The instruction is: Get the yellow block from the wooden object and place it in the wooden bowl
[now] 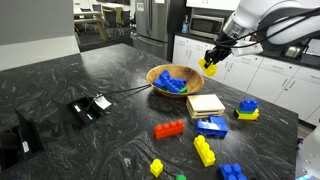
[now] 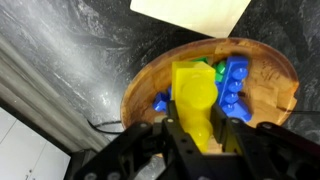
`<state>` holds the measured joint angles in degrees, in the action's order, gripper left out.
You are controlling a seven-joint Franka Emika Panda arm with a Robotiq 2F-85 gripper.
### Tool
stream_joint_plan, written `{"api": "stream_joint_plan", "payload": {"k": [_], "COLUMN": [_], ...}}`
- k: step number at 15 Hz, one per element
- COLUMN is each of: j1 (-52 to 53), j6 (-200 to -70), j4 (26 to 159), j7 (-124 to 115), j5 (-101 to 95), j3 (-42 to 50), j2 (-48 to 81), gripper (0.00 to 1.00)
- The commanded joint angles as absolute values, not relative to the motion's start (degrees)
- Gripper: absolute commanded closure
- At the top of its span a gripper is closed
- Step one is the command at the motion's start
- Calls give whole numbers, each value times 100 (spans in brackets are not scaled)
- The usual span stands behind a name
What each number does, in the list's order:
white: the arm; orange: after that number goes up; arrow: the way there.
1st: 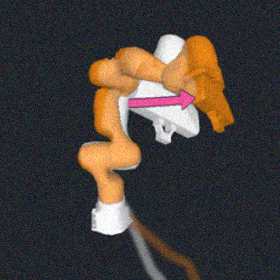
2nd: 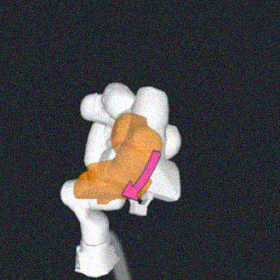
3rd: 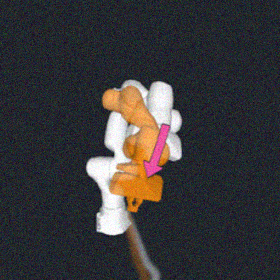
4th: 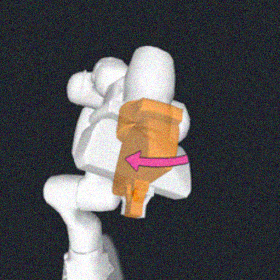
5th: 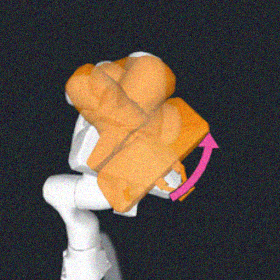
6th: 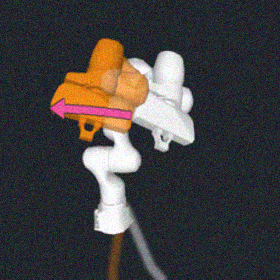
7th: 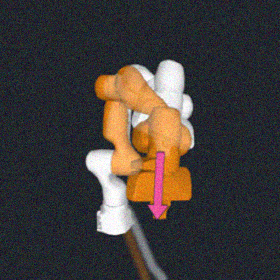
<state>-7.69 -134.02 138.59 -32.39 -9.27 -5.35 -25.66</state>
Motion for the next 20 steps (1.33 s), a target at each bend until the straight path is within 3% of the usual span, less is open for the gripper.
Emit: {"api": "stream_joint_plan", "payload": {"k": [1, 8, 9, 10, 16, 20], "j1": [-1004, -825, -780, -731, -311, -54], "j6": [-13629, -13605, -13584, -13612, -13800, -13791], "j4": [13318, 12155, 12044, 11995, 12813, 13851], "j7": [-3339, -3210, -3238, -3235, -3591, -4025], "j5": [-1174, -1183, -1172, -1125, -1181, -835], "j3": [-599, -207, -159, -121, -266, -576], "j2": [-1805, -268, -169, -133, -974, -1946], "gripper": [90, 90, 54, 38, 0, 0]}}
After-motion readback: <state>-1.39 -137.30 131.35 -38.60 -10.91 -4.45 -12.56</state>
